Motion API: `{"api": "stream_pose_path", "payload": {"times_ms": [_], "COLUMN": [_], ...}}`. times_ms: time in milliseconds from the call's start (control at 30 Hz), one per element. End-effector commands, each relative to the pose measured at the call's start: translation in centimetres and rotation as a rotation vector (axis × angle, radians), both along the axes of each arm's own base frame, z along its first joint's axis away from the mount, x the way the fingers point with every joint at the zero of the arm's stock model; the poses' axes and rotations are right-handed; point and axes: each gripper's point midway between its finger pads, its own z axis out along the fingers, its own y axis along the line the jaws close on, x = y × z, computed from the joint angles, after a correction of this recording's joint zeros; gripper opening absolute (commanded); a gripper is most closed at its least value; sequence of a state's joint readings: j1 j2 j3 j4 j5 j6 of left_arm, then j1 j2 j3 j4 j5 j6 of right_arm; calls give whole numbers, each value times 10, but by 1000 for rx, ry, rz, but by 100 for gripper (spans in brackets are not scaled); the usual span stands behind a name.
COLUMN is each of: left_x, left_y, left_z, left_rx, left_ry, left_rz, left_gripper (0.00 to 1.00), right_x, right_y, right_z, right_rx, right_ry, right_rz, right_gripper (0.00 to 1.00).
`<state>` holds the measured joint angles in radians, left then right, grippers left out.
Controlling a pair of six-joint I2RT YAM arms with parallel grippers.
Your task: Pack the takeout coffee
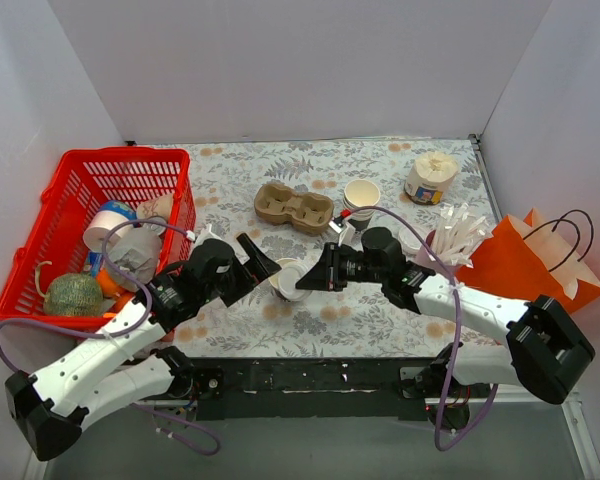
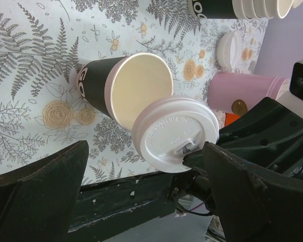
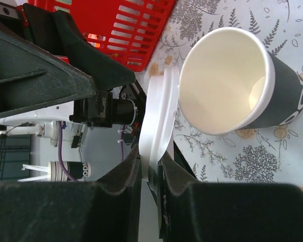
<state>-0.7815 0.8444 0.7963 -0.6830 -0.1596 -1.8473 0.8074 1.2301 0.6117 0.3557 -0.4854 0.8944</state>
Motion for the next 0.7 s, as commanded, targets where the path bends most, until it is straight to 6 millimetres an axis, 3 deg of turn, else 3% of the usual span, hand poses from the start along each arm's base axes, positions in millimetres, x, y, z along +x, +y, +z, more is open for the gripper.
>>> {"api": "stream_pose_path", "payload": {"times_ms": [0, 333, 667], "left_x": [9, 13, 27], "left_y": [-4, -6, 2], "left_z": [9, -6, -21], "left_rx": [-65, -118, -92], "left_ry": [-89, -77, -63], "left_rz": [-35, -81, -72], "left_gripper": [98, 98, 98], "right_x": [14, 29, 37], "right_y": [5, 7, 12], "right_z": [19, 21, -1], "right_rx": [55, 114, 91], "right_ry": [-24, 21, 100], "right_rz": [-31, -71, -82], "right_gripper": [20, 22, 28]}}
